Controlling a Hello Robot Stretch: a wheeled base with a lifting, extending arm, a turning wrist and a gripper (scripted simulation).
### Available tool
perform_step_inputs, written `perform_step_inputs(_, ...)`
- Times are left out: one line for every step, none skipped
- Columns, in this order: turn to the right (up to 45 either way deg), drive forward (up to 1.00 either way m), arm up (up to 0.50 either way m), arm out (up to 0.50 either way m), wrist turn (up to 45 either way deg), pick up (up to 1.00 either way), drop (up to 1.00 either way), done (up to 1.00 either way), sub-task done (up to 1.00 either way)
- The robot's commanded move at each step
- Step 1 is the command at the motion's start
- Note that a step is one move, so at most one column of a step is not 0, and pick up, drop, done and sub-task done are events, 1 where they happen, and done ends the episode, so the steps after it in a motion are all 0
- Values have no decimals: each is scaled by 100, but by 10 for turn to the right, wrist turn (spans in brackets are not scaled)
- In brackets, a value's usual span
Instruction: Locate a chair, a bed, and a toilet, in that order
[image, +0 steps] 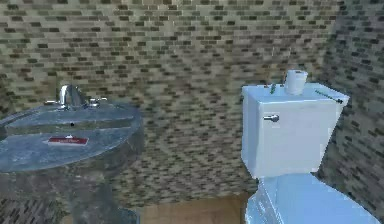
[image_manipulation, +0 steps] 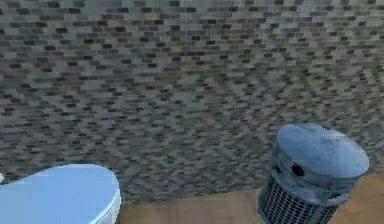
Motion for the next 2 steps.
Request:
perform_step_inputs(360,0,0,0,0,0,0,0,0)
perform_step_inputs(0,0,0,0,0,0,0,100,0)
